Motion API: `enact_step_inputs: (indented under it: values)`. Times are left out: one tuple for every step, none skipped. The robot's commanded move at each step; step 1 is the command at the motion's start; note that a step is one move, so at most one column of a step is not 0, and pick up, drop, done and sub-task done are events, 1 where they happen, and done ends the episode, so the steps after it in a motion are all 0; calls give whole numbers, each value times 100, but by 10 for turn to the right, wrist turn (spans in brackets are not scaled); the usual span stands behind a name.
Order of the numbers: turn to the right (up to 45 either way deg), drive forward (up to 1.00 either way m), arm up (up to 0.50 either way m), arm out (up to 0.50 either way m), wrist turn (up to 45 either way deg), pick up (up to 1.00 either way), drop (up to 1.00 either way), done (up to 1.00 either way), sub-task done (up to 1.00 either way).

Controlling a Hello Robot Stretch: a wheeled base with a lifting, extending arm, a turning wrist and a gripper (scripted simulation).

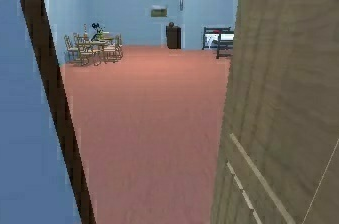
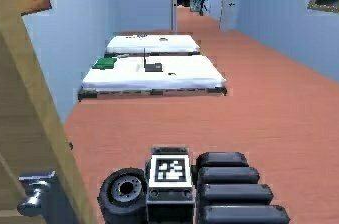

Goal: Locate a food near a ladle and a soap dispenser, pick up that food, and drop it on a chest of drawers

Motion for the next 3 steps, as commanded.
enact_step_inputs:
  values:
    - [0,100,0,0,0,0,0,0,0]
    - [-60,0,0,0,0,0,0,0,0]
    - [0,15,0,0,0,0,0,0,0]
